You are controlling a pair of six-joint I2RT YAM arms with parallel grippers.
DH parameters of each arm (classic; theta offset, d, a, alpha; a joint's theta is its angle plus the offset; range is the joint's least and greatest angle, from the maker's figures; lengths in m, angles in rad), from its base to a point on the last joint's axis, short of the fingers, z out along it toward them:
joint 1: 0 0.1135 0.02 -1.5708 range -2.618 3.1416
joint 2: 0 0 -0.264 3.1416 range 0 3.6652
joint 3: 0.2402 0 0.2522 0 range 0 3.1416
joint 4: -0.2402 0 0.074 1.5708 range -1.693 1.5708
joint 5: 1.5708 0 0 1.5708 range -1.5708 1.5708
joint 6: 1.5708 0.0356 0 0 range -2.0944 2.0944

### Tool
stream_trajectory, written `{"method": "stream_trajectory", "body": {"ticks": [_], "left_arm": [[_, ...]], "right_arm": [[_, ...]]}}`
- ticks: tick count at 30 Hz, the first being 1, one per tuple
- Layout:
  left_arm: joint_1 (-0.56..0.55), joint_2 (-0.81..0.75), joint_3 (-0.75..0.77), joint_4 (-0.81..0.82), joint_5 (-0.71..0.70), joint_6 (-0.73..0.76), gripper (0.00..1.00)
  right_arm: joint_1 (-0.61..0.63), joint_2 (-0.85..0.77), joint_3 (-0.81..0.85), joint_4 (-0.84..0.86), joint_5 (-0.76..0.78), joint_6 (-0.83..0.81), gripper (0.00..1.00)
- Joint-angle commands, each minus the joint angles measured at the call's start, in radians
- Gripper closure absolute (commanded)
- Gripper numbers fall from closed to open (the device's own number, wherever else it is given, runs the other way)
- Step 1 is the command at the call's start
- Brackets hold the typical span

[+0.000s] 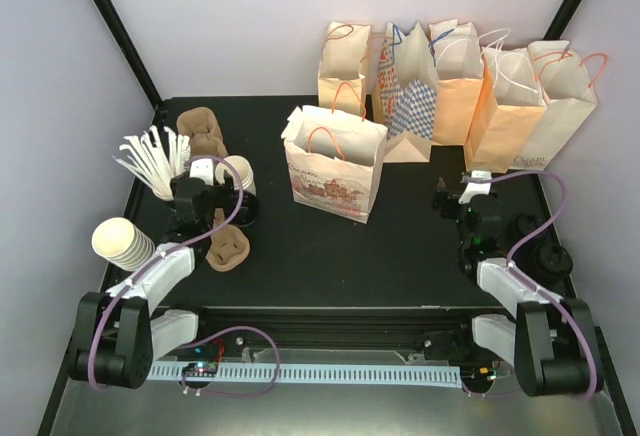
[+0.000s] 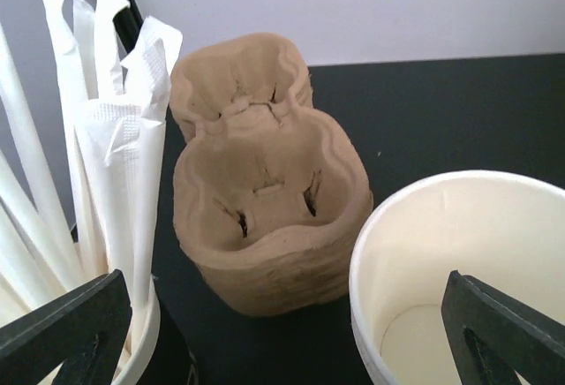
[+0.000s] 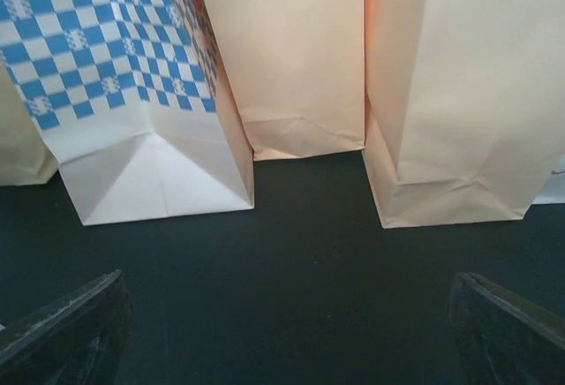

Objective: Pack the takeout coffee

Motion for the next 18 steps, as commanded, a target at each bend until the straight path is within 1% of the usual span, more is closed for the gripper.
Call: {"method": "stream_trajectory", "body": {"ticks": [1, 5, 9, 11, 18], "left_arm": [[0.011, 0.046, -0.053, 0.240, 0.053, 0.065, 0.01], [0.010, 0.109, -0.060, 0.329, 0.041, 0.087, 0.01], [0.017, 0.164, -0.057, 0.368, 0.053, 0.103, 0.01], [0.019, 0.170, -0.039, 0.339, 0.068, 0.099, 0.01], [0.026, 0.170, -0.040, 0.343, 0.096, 0.096, 0.01]], "right_arm": [[-0.013, 0.087, -0.031, 0.292, 0.010, -0.040, 0.00], [-0.028, 0.141, -0.034, 0.366, -0.032, -0.096, 0.00], [-0.047, 0.189, -0.027, 0.419, -0.085, -0.123, 0.00], [-0.048, 0.209, -0.028, 0.437, -0.086, -0.123, 0.00], [-0.047, 0.266, -0.055, 0.533, -0.121, -0.143, 0.00]]}}
